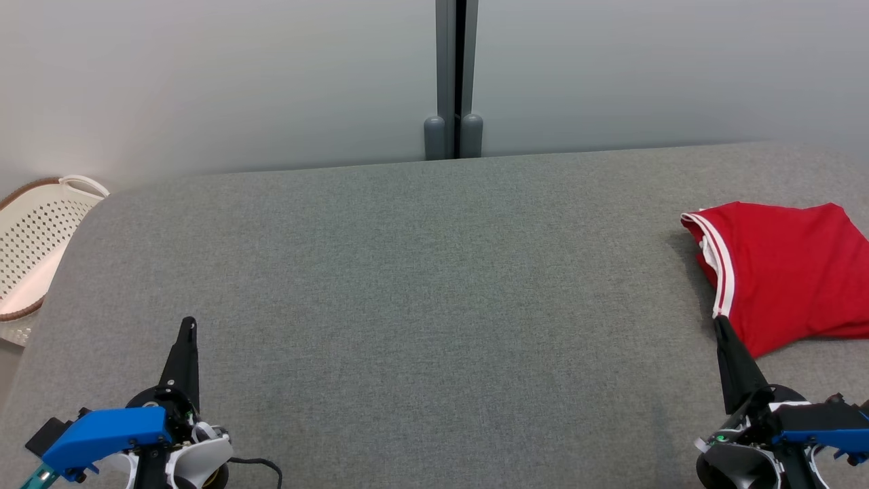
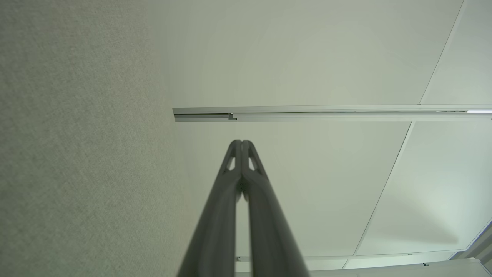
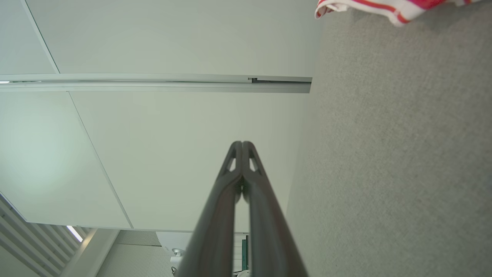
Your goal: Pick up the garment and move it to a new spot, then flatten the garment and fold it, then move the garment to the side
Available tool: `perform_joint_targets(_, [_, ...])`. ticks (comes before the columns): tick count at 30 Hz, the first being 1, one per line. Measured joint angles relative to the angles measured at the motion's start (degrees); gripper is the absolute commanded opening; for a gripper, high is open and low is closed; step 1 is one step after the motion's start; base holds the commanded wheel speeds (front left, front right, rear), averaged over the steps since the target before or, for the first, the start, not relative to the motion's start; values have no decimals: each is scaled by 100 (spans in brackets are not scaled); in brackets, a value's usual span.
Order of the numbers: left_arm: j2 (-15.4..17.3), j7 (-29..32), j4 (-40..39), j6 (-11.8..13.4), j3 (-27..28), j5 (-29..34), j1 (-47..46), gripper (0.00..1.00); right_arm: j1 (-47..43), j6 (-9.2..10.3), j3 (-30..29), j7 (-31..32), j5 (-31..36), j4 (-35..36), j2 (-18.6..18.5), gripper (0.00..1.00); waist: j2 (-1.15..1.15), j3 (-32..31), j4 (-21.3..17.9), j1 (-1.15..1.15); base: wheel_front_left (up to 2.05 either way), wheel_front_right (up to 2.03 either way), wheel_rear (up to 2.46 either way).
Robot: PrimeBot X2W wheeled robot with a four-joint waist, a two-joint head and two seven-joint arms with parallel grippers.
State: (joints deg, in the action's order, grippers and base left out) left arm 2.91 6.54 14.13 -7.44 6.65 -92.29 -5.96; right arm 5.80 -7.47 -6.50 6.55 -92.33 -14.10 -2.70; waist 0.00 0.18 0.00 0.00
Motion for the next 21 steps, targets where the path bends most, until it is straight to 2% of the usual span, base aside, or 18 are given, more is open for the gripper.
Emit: perform_joint_targets(21, [0,-1,0,0,0,0,0,0,0,0,0,0,0,0,-1,0,0,0,0,0,0,0,0])
